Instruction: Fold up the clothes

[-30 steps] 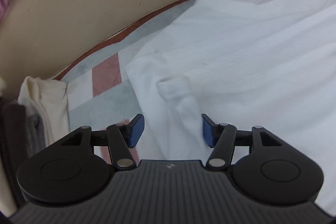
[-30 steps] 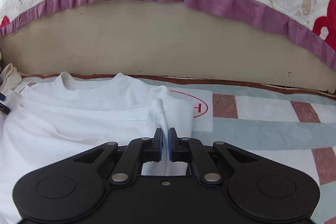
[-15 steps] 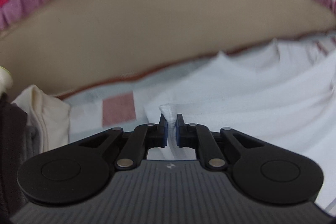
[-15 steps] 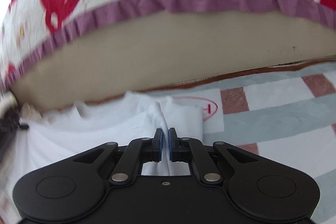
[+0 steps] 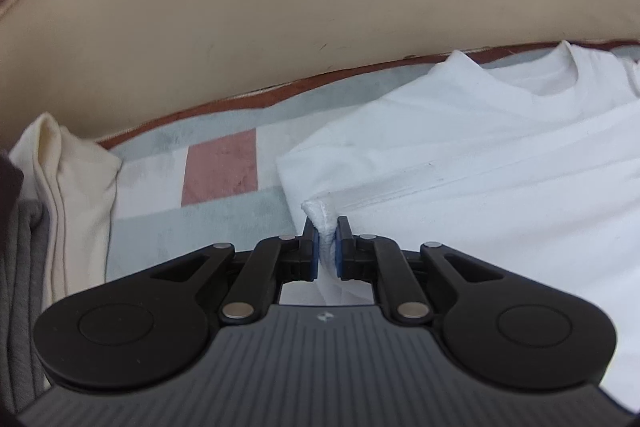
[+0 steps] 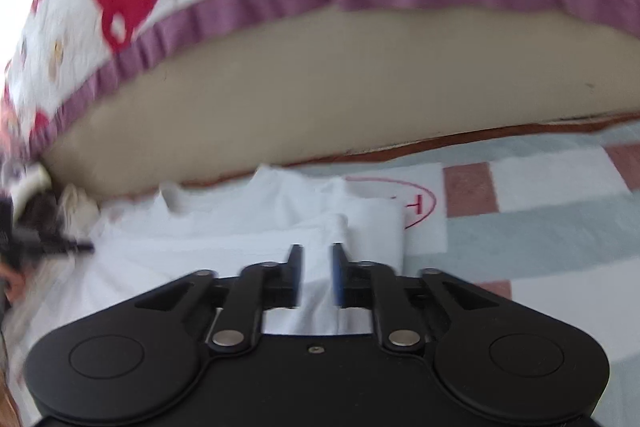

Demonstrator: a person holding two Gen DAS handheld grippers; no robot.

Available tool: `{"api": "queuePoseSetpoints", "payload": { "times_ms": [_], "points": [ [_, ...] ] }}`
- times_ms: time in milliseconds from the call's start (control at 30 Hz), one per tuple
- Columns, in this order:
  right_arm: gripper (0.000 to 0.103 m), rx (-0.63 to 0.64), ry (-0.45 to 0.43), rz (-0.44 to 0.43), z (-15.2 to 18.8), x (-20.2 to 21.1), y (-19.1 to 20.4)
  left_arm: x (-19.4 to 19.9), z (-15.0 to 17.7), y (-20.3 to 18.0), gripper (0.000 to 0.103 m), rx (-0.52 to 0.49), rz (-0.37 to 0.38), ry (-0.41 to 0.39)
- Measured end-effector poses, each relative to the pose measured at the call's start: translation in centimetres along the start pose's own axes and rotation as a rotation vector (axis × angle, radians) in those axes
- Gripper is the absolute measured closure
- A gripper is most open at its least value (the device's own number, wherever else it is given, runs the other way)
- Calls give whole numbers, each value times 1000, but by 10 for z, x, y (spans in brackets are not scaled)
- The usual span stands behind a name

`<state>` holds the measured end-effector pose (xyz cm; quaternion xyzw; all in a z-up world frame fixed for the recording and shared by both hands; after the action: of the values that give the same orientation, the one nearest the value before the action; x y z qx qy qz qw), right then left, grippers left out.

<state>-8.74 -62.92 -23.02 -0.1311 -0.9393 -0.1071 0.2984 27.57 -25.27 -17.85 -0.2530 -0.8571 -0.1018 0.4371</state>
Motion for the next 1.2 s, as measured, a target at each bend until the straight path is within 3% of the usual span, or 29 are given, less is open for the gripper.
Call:
{"api": "queuePoseSetpoints", "payload": {
  "times_ms": [200,233,267,433,633,733,833,933,1000,1067,1200],
  "points": [
    [66,70,54,37,1,-30,7,-3,2,11,96,80,33,23],
    [78,72,42,39,1,-31,8,2,2,13,96,101,52,9],
    [96,83,14,37,1,-27,10,11,2,15,96,112,70,-10],
    [97,-16,-195,-20,-9,26,8,60,-15,19,96,54,123,-132],
    [97,-136,-295,-11,-28,38,-11,61,-36,24,96,107,118,-216],
    [98,-100,-263,29,-46,19,-15,39,-47,21,96,135,91,-225],
    [97,-110,-150,95,-53,-23,-24,4,-47,15,96,157,25,-230],
    [93,-62,-2,215,-50,-59,-23,-28,-40,4,86,120,-87,-171],
    [90,-27,31,276,-47,-57,-15,-37,-36,0,82,97,-148,-157],
    [84,0,51,312,-46,-41,-9,-30,-34,3,74,91,-158,-141],
    [72,37,85,324,-41,7,-1,-14,-35,18,65,162,-175,-22]
  ]
}}
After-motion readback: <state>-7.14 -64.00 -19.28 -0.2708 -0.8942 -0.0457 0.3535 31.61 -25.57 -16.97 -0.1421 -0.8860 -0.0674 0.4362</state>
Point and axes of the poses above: each gripper's, at about its wrist camera, not at the fingertips, and x roughly against the way its jaws point, y to its left, z to its underside, the point moved 2 cm from there along -x, roughly the way its jaws point, and after that the axes turned 15 degrees about x, right-handed, at the moved point
